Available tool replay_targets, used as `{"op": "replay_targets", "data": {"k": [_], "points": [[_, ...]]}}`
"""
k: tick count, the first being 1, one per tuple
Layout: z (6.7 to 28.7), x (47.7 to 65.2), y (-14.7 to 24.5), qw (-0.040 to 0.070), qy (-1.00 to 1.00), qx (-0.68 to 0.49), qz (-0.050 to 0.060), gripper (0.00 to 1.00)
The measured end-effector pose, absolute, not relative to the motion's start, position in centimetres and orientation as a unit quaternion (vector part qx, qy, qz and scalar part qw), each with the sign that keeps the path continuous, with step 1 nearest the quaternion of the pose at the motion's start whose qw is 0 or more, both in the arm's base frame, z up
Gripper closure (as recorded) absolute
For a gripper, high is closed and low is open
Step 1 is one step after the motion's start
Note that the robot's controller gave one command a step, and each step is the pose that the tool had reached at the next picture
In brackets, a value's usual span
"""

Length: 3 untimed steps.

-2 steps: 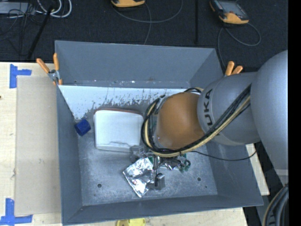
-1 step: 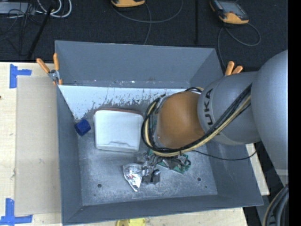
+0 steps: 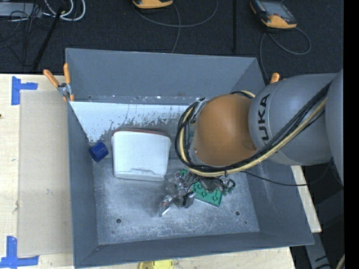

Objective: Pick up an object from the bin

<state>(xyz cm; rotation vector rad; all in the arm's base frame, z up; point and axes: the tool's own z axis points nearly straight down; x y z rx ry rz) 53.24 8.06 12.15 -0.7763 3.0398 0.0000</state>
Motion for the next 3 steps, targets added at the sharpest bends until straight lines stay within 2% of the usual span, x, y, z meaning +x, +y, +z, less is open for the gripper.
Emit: {"op": "replay_targets", "data": {"k": [1, 2, 3], "points": [[13.9, 53.3, 8.2, 0.001, 0.969, -0.246, 0.0, 1.0], [17.3, 53.4, 8.3, 0.002, 0.97, -0.245, 0.0, 1.0], [17.8, 53.4, 8.4, 0.001, 0.97, -0.244, 0.0, 1.0]]}}
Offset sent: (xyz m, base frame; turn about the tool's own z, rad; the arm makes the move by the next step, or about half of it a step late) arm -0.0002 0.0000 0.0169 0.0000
